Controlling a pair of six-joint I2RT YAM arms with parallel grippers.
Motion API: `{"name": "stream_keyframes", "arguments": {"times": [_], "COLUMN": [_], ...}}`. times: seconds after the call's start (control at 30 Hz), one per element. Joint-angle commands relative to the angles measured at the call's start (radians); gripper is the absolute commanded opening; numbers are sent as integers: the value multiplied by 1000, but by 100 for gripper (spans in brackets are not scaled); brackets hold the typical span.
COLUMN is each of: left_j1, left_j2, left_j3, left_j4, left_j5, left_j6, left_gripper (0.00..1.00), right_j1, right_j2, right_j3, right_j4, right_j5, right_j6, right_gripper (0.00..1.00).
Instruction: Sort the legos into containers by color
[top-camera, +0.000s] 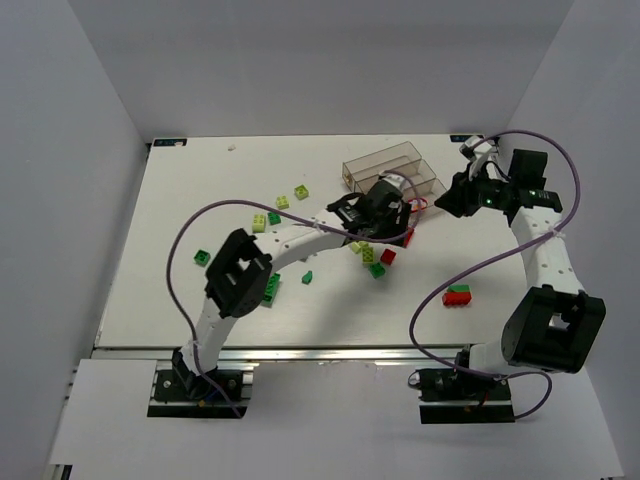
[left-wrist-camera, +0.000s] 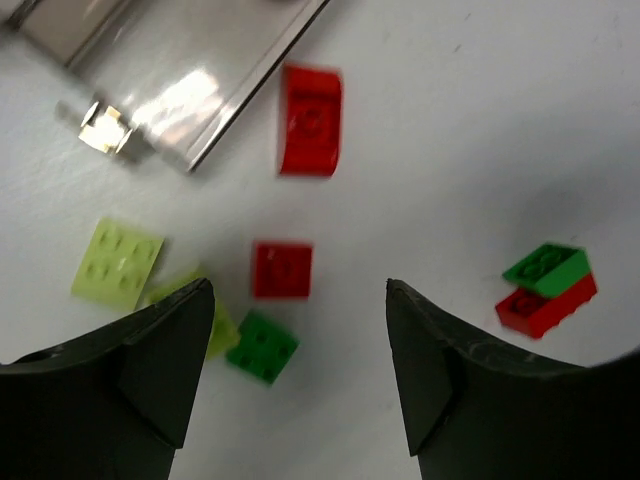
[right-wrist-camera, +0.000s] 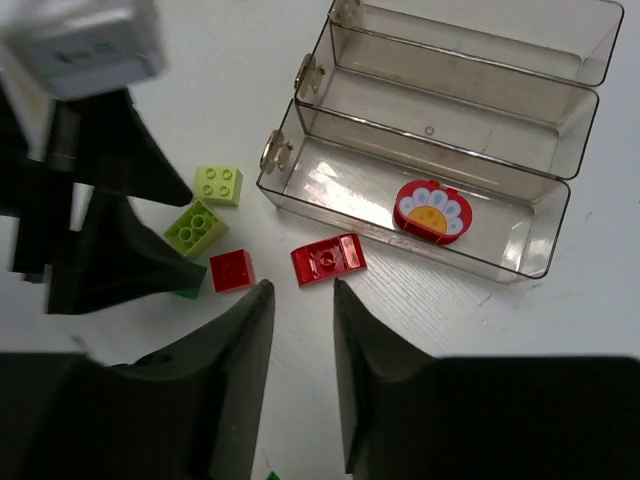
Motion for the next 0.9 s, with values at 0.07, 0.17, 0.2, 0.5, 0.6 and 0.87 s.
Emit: {"name": "stream_keyframes", "arguments": {"times": [0.07,0.17,0.2,0.5,0.6,0.87], "left_j1": [-31,-34,-35,-63,-69,-88], "left_j2": [208,237,242,279,286,306], "left_j3": [331,356,359,361,352,345], "left_j4": [-199,-198,-196,-190,-192,-198], "left_j5": [-31,-29,-28,-61,-66,-126], "left_j6": [129,132,132,134,134,138], "left_gripper": [80,79,79,73,70,65], "right_j1": [-48,-56,-57,-66,-71,-83], "right_j2": [-21,-21,-18,-2,-1,5], "right_j3": [-12,-18,-19,-19,-22,-30], "right_j4": [-31,-23,-19,-12,-12,-14], "right_j5": [-54,-58,-60,-66,-69,-75], "right_j6": [23,35,40,51,54,58], "right_gripper": [42,44,45,48,48,48]}}
